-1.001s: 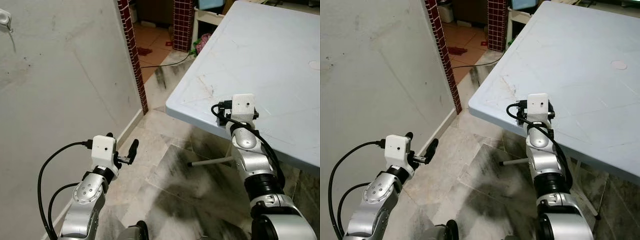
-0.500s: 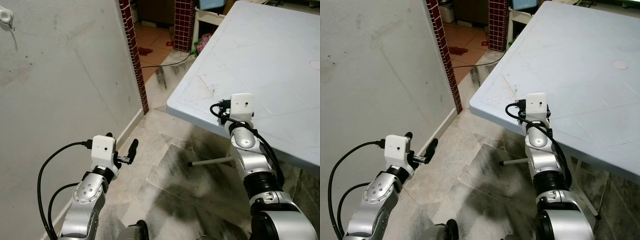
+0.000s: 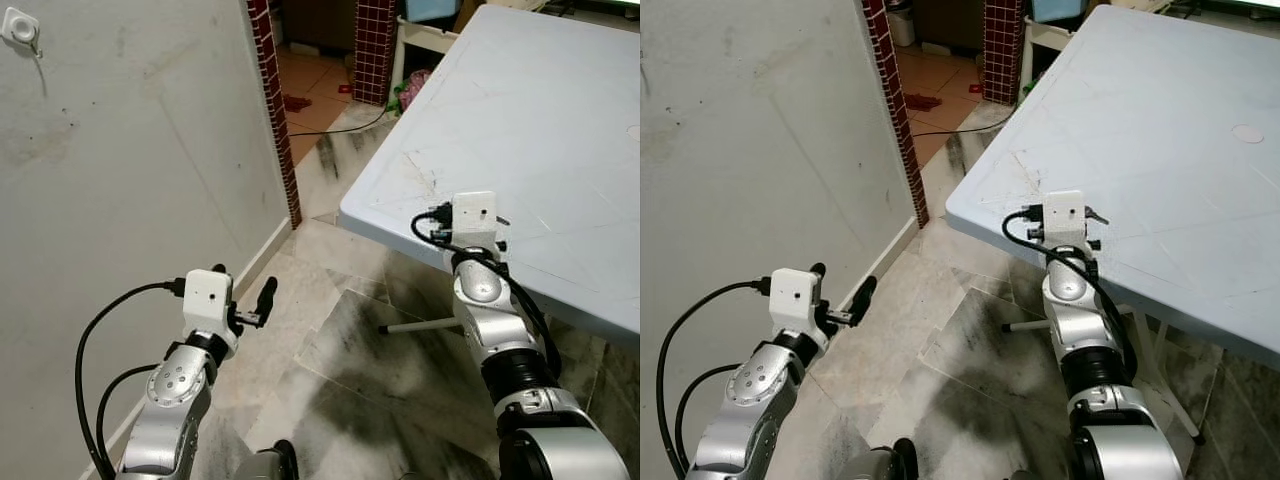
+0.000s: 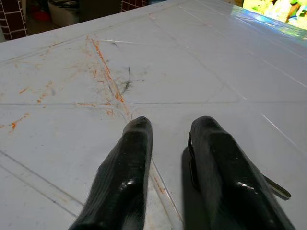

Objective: Hang keys on a hook

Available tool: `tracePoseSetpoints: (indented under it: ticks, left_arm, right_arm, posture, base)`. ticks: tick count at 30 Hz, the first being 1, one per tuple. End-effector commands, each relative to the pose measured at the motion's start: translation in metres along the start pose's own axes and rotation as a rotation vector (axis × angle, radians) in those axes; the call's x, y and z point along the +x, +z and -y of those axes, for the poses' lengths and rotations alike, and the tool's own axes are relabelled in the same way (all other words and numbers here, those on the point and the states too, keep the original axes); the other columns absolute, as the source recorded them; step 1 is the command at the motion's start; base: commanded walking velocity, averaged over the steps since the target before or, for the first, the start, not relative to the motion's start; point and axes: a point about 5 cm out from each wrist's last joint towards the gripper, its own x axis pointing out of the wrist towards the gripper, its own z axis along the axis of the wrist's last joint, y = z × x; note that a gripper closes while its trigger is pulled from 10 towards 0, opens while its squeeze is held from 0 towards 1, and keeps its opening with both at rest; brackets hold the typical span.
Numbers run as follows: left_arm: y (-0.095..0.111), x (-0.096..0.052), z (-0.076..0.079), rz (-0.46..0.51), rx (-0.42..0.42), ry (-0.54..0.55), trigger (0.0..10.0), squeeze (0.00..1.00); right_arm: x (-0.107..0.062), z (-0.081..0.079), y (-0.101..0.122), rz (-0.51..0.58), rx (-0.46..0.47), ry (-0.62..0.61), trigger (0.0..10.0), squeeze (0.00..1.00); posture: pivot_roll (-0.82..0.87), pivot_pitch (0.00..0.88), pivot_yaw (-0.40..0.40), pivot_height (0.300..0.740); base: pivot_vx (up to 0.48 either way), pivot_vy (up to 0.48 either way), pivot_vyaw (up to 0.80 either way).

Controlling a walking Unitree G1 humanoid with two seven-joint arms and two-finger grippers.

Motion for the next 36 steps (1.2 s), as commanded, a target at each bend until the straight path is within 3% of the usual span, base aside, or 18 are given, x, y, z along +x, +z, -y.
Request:
tracePoseSetpoints:
  ticks: [1, 8, 10, 13, 14, 16, 18, 19, 20, 21, 24, 25, 32, 36]
  left_arm:
    - [0.0, -0.001, -0.003, -0.006, 0.013, 0.004, 10.0, 0.0]
    - [0.0, 0.0, -0.003, -0.006, 0.015, 0.005, 10.0, 0.0]
    - [0.0, 0.0, -0.003, -0.004, 0.012, 0.005, 10.0, 0.0]
    - [0.0, 0.0, -0.002, -0.003, 0.009, 0.004, 10.0, 0.0]
    - [0.0, 0.0, -0.002, -0.003, 0.009, 0.003, 10.0, 0.0]
    - [0.0, 0.001, -0.002, -0.002, 0.008, 0.002, 10.0, 0.0]
    - [0.0, 0.001, -0.001, -0.001, 0.007, 0.001, 10.0, 0.0]
    - [0.0, 0.002, -0.001, 0.0, 0.007, 0.0, 10.0, 0.0]
    - [0.0, 0.002, -0.001, 0.0, 0.007, 0.0, 10.0, 0.0]
    - [0.0, 0.002, -0.001, 0.0, 0.007, 0.0, 10.0, 0.0]
    - [0.0, 0.003, -0.001, 0.002, 0.006, -0.001, 10.0, 0.0]
    - [0.0, 0.003, -0.001, 0.002, 0.005, -0.002, 10.0, 0.0]
    - [0.0, 0.004, 0.001, 0.003, 0.002, -0.009, 10.0, 0.0]
    - [0.0, 0.004, 0.001, 0.006, 0.005, -0.009, 10.0, 0.0]
  right_arm:
    - [-0.012, -0.005, -0.033, -0.141, -0.01, 0.024, 0.3, 0.0]
    - [-0.018, -0.007, -0.034, -0.125, -0.013, 0.021, 0.2, 0.0]
    - [-0.023, -0.009, -0.034, -0.094, -0.036, 0.005, 3.2, 0.0]
    - [-0.027, -0.011, -0.033, -0.077, -0.032, -0.011, 3.7, 0.0]
    - [-0.028, -0.012, -0.033, -0.076, -0.032, -0.014, 3.4, 0.0]
    - [-0.031, -0.015, -0.033, -0.073, -0.04, -0.013, 0.0, 0.0]
    - [-0.033, -0.015, -0.035, -0.079, -0.049, -0.023, 0.0, 0.0]
    - [-0.033, -0.014, -0.036, -0.084, -0.061, -0.038, 2.3, 0.0]
    - [-0.034, -0.014, -0.036, -0.086, -0.063, -0.04, 2.3, 0.0]
    - [-0.034, -0.012, -0.036, -0.081, -0.065, -0.056, 10.0, 0.0]
    - [-0.032, -0.005, -0.03, -0.047, -0.098, -0.09, 10.0, 0.0]
    - [-0.032, -0.003, -0.029, -0.038, -0.096, -0.1, 10.0, 1.0]
    - [-0.033, 0.003, -0.02, 0.011, -0.139, -0.149, 10.0, 1.0]
    - [-0.038, -0.002, -0.014, 0.059, -0.089, -0.126, 10.0, 1.0]
  posture:
    - [0.04, 0.186, 0.098, 0.74]
    - [0.04, 0.184, 0.092, 0.74]
    - [0.04, 0.182, 0.091, 0.74]
    - [0.04, 0.181, 0.091, 0.74]
    - [0.04, 0.18, 0.091, 0.74]
    - [0.04, 0.18, 0.091, 0.74]
    - [0.03, 0.179, 0.092, 0.74]
    - [0.03, 0.178, 0.091, 0.74]
    - [0.03, 0.178, 0.091, 0.74]
    - [0.03, 0.176, 0.092, 0.74]
    - [0.03, 0.173, 0.091, 0.74]
    - [0.03, 0.173, 0.091, 0.74]
    - [0.03, 0.167, 0.09, 0.74]
    - [0.03, 0.161, 0.091, 0.74]
  base:
    - [0.0, 0.0, 0.0]
    - [0.0, 0.0, 0.0]
    - [0.0, 0.0, 0.0]
    - [0.0, 0.0, 0.0]
    - [0.0, 0.0, 0.0]
    - [0.0, 0.0, 0.0]
    - [0.0, 0.0, 0.0]
    - [0.0, 0.0, 0.0]
    - [0.0, 0.0, 0.0]
    - [0.0, 0.0, 0.0]
    - [0.0, 0.0, 0.0]
    - [0.0, 0.0, 0.0]
    - [0.0, 0.0, 0.0]
    - [0.0, 0.0, 0.0]
